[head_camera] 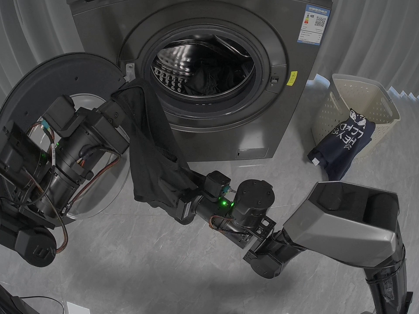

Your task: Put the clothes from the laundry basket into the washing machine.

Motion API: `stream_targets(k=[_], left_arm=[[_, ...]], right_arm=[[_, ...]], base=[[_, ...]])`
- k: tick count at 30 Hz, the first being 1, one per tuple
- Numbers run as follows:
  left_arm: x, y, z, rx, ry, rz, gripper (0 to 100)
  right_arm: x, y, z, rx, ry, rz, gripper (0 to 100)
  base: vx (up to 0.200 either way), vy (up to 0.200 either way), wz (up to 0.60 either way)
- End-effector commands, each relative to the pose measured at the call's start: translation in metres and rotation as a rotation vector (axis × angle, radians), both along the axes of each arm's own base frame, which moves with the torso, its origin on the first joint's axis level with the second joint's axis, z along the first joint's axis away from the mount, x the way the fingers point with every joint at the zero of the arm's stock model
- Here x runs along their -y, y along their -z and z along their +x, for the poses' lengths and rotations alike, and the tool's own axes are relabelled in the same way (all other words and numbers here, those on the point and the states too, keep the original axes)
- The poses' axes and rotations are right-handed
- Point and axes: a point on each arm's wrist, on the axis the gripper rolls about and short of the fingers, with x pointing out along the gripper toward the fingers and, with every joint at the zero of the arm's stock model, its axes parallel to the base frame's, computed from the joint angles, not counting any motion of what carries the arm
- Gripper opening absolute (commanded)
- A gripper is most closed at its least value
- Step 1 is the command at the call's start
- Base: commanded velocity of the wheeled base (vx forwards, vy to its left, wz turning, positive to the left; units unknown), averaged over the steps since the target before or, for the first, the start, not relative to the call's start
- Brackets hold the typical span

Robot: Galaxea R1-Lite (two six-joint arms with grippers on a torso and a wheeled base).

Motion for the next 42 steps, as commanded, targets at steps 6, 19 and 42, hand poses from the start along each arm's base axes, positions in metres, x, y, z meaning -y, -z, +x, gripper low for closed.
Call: stream_targets(k=[6,19,42], left_arm=[[-0.005,0.003,0.004,-0.01,-0.025,0.005,0],[-0.024,-0.001,0.004,0.002,-0.095,0.004,0],[-0.013,-0.016,-0.014,0.031,-0.021,-0.013,0]], right_arm=[[0.019,-0.02,0.001,0.008,0.041,0.01,0],[0.125,-0.115,-0.048,0.086,0.148,0.095,0],[0.103,-0.039,-0.046,-0.084,0.081,-0.072,0]], base=[[0.0,0.0,0.0],[0.0,0.0,0.0],[0.0,0.0,0.0]])
